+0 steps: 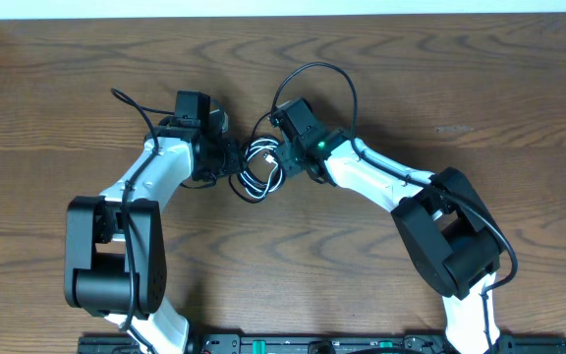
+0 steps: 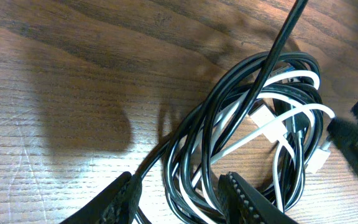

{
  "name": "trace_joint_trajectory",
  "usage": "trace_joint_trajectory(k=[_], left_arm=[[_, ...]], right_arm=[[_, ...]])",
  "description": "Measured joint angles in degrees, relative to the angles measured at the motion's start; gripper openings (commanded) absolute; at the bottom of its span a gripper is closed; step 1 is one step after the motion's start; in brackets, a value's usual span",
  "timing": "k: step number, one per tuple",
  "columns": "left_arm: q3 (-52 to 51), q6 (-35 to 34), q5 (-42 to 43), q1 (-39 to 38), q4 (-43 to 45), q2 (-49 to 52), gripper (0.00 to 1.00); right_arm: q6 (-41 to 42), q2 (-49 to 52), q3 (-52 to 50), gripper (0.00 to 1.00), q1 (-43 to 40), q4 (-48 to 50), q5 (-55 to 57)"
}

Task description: Untangle cables

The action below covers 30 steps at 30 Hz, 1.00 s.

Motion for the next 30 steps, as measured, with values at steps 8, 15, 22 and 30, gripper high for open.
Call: trace_joint_trajectory(k=[8, 15, 22, 30], left_arm=[[0.00, 0.00, -0.02, 0.00, 0.00, 0.00, 0.46], [0.00, 0.00, 0.00, 0.00, 0.00, 0.00, 0.46], [0.00, -0.02, -0.02, 0.00, 0.00, 0.00, 0.45], [0.00, -0.02, -0.02, 0.00, 0.00, 0.00, 0.45]], right_arm=[[-0.02, 0.00, 0.00, 0.23, 0.00, 4.90, 1.29], [-0.09, -0.11, 0.02, 0.29, -0.02, 6.78, -1.36], [0.94, -1.73, 0.57, 0.28, 0.00, 2.08, -11.28], [2.21, -2.40, 0.90, 0.25, 0.46, -4.61, -15.21]])
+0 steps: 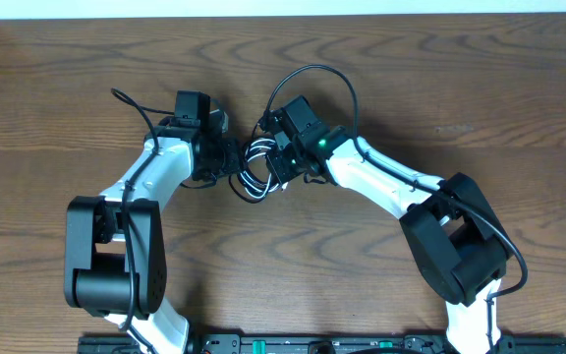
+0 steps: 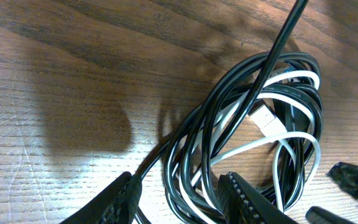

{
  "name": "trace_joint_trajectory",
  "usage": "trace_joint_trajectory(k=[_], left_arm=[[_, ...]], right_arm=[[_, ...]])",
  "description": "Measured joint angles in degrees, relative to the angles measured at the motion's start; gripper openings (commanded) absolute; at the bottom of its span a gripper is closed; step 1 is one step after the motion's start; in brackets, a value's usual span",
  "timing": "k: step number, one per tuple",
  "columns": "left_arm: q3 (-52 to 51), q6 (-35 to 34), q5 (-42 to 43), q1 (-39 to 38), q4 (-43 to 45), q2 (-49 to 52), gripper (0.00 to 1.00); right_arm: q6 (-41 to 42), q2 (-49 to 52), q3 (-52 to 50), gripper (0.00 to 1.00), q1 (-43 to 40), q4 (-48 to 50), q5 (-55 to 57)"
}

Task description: Untangle cables

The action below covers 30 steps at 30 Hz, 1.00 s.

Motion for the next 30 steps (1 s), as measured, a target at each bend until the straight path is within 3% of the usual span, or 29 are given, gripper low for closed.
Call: trace_joint_trajectory(k=[8, 30], left_arm=[[0.00, 0.00, 0.02, 0.00, 0.00, 0.00, 0.46], [0.00, 0.00, 0.02, 0.00, 0.00, 0.00, 0.46]], right_arm=[[0.35, 0.00, 0.00, 0.21, 0.87, -0.46, -0.24], [0.33, 2.99, 0.00, 0.23, 1.84, 3.50, 10.29]])
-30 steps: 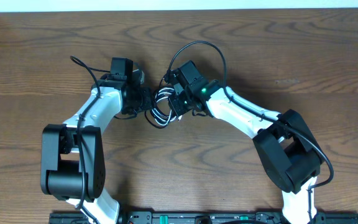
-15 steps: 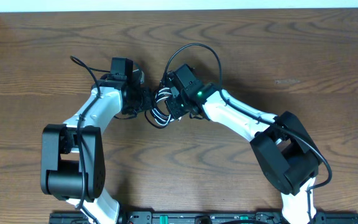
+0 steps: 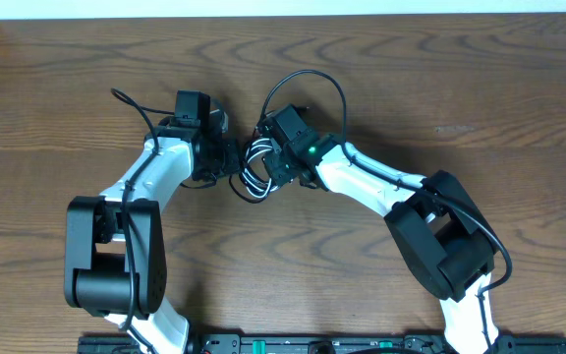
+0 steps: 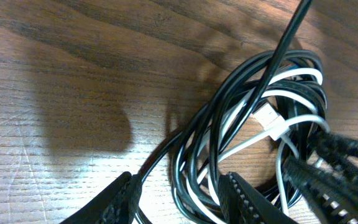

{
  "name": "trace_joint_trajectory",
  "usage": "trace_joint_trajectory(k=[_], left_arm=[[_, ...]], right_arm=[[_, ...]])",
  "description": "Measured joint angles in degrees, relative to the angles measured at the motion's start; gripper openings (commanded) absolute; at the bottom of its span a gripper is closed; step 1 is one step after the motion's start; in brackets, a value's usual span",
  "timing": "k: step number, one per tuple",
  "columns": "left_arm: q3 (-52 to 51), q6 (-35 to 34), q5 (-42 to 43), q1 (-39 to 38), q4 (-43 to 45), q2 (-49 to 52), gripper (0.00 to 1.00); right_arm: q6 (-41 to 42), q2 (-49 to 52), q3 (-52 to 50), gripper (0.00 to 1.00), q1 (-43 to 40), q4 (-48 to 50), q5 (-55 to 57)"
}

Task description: Untangle cables

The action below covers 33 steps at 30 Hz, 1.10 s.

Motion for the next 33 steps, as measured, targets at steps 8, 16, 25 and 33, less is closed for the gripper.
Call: trace_joint_trajectory(k=[8, 16, 25, 33], left_arm=[[0.00, 0.00, -0.02, 0.00, 0.00, 0.00, 0.45], [0.00, 0.00, -0.02, 0.00, 0.52, 0.00, 0.46], [0.00, 0.00, -1.38, -0.02, 1.03, 0.00, 0.47], [0.00, 0.07, -1.70, -0.09, 0.98, 0.04, 0.53]], right_arm=[[0.00, 0.04, 0.00, 0.24, 0.00, 0.39, 1.22], [0.00, 1.20, 0.00, 0.24, 0.22, 0.46, 1.20], [-0.11, 2.32, 0.50, 0.21, 0.66, 1.09, 1.38], [-0.20, 2.32, 0.55, 0.22, 0.66, 1.07, 0.98]])
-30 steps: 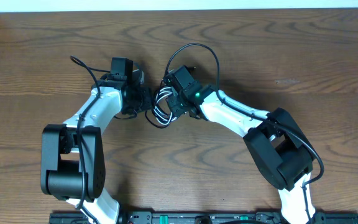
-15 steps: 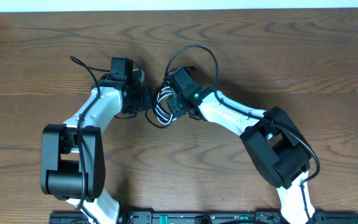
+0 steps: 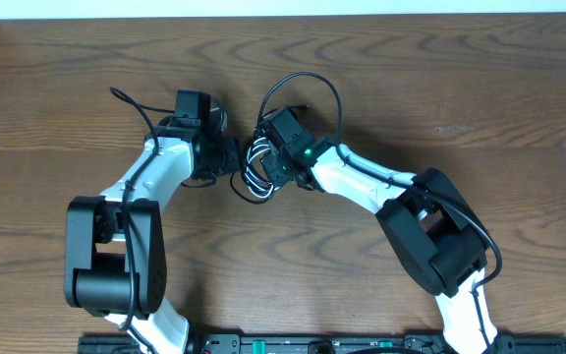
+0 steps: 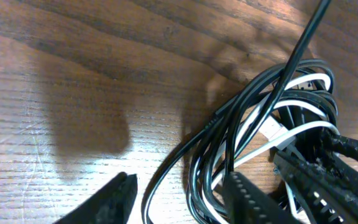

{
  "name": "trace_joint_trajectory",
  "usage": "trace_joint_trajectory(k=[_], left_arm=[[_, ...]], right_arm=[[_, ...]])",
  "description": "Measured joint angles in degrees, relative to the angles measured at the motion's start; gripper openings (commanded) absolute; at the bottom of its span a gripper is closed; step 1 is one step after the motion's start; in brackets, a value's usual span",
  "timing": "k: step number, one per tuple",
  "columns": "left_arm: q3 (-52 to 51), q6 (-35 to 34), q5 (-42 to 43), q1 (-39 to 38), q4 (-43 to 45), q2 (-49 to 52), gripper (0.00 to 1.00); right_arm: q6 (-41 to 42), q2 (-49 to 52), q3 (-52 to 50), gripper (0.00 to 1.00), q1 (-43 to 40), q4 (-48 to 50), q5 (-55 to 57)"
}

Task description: Untangle cables

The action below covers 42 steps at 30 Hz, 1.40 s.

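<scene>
A tangled bundle of black and white cables [image 3: 255, 167] lies on the wooden table between my two arms. In the left wrist view the bundle [image 4: 272, 118] fills the right half. My left gripper [image 3: 232, 160] stands open at the bundle's left edge. Its fingers [image 4: 241, 196] straddle several black strands, with the gripper's middle [image 4: 182, 186] over one loose black loop. My right gripper [image 3: 271, 169] reaches in from the right. Its ribbed fingers [image 4: 319, 177] sit close together on the bundle's right side, shut on white and black strands.
A black cable loop [image 3: 308, 84] arches over the right arm's wrist. Another thin black cable [image 3: 131, 106] trails off the left arm. The table's far edge [image 3: 283, 14] meets a white wall, and a cardboard corner shows at the far left.
The bundle has shifted right and slightly away in the left wrist view. The right gripper's fingers sit further onto it. The left gripper is unchanged and still open.
At first the right gripper was just right of the bundle and the left gripper stood open around its left strands. Then the right fingers were open by the bundle's lower right. Later they closed in on the bundle, which now sits displaced to the right.
</scene>
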Motion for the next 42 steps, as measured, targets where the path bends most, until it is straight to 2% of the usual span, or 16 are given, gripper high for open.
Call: trace_joint_trajectory(k=[13, 22, 23, 25, 27, 28, 31, 36, 38, 42], left_arm=[[0.00, -0.07, 0.13, 0.00, 0.52, 2.10, 0.55], [0.00, 0.46, 3.69, 0.00, 1.62, 2.97, 0.54], [0.00, 0.57, 3.72, 0.00, 1.62, 2.97, 0.52], [0.00, 0.85, 3.89, 0.00, 1.62, 2.97, 0.42], [0.00, 1.14, 4.09, 0.00, 1.68, 2.97, 0.31], [0.00, 1.29, 4.22, 0.00, 1.68, 2.97, 0.24], [0.00, 1.20, 4.57, 0.00, 1.68, 2.97, 0.11], [-0.02, 1.40, 4.52, 0.00, 1.77, 2.99, 0.12], [-0.02, 1.40, 4.52, 0.00, 1.81, 3.02, 0.15], [-0.02, 1.36, 4.52, 0.00, 2.05, 3.02, 0.17]], right_arm=[[-0.02, 0.02, 0.00, 0.24, -0.02, -0.13, -3.30], [-1.53, 0.02, 0.00, 0.26, -0.07, -0.31, -6.88], [-1.57, 0.02, 0.00, 0.25, -0.09, -0.37, -6.99], [-1.75, 0.04, 0.00, 0.21, -0.13, -0.46, -7.23], [-1.84, 0.04, 0.00, 0.04, -0.24, -0.61, -7.39], [-2.23, 0.04, 0.00, 0.01, -0.39, -0.68, -7.52], [-2.03, 0.13, 0.00, 0.01, -0.68, -0.52, -8.04], [-2.03, 0.13, 0.00, 0.01, -1.22, -0.09, -9.68], [-2.03, 0.13, 0.00, 0.01, -1.88, 0.33, -11.58], [-2.19, -0.13, 0.00, 0.01, -3.93, 1.66, -19.23]])
